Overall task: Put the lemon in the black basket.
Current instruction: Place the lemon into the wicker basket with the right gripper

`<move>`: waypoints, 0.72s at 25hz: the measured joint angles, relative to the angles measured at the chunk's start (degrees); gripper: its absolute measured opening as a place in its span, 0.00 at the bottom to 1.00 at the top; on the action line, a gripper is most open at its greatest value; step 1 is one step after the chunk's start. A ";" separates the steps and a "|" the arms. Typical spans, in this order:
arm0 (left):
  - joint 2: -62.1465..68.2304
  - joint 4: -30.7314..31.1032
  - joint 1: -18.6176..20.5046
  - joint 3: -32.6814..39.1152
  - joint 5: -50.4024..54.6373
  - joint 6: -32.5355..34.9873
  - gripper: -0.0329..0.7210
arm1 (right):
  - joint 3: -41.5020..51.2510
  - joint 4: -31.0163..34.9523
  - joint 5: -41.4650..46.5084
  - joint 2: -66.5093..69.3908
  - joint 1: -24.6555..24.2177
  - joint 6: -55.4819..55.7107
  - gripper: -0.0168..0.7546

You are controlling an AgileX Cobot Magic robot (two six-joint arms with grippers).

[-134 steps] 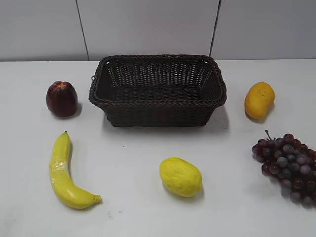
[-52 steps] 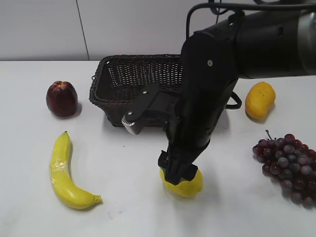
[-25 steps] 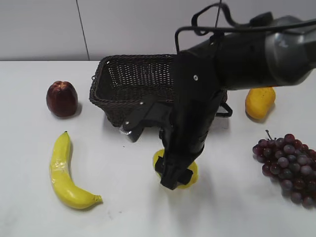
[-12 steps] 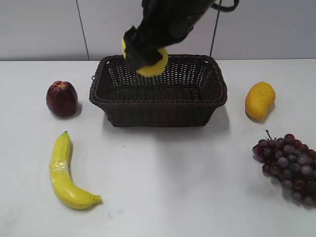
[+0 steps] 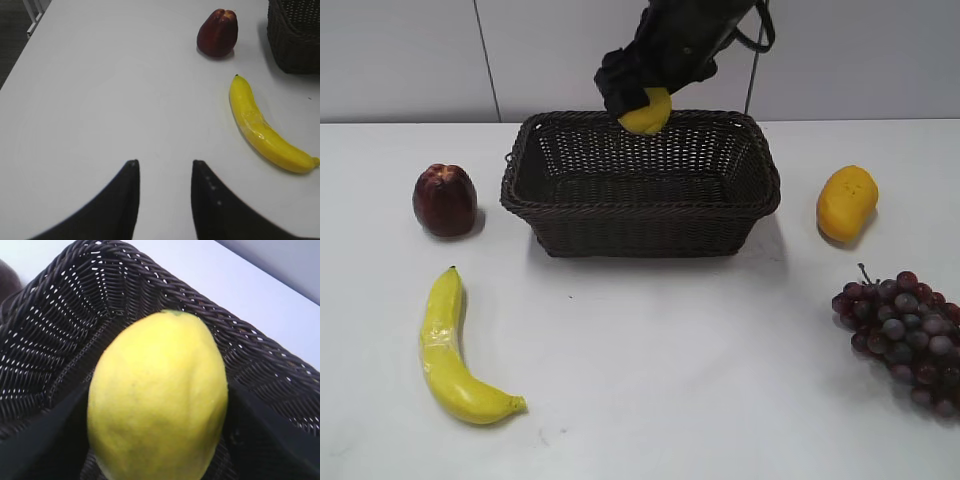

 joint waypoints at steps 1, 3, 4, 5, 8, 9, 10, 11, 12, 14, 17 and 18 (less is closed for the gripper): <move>0.00 0.00 0.00 0.00 0.00 0.00 0.38 | -0.04 0.05 -1.63 1.05 0.00 0.66 0.74; 0.00 0.00 0.00 0.00 0.00 0.00 0.38 | -0.11 0.01 -3.99 3.02 0.00 2.29 0.74; 0.00 0.00 0.00 0.00 0.00 0.00 0.38 | -0.11 0.01 -4.95 4.10 -0.02 2.98 0.74; 0.00 0.00 0.00 0.00 0.00 0.00 0.38 | -0.11 0.01 -5.83 5.06 -0.02 3.44 0.74; 0.00 0.00 0.00 0.00 0.00 0.00 0.37 | -0.11 0.01 -7.41 8.08 -0.02 3.88 0.74; 0.00 0.00 0.00 0.00 0.00 0.00 0.37 | -0.11 0.01 -7.51 8.90 -0.02 3.95 0.74; 0.00 0.00 0.00 0.00 0.00 0.00 0.36 | -0.11 -0.13 -7.78 9.49 -0.02 4.01 0.74; 0.00 0.00 0.00 0.00 0.00 0.00 0.36 | -0.11 -0.61 -8.08 10.17 -0.02 4.01 0.74; 0.00 0.00 0.00 0.00 0.00 0.00 0.36 | -0.11 -1.31 -8.27 10.81 -0.02 4.04 0.74; 0.00 0.00 0.00 0.00 0.00 0.00 0.36 | -0.11 -2.66 -8.51 11.90 -0.02 4.33 0.74; 0.00 0.00 0.00 0.00 0.00 0.00 0.36 | -0.11 -3.90 -8.51 12.81 -0.12 4.79 0.74; 0.00 0.00 0.00 0.00 0.00 0.00 0.36 | -0.11 -3.97 -8.36 12.86 -0.12 5.20 0.74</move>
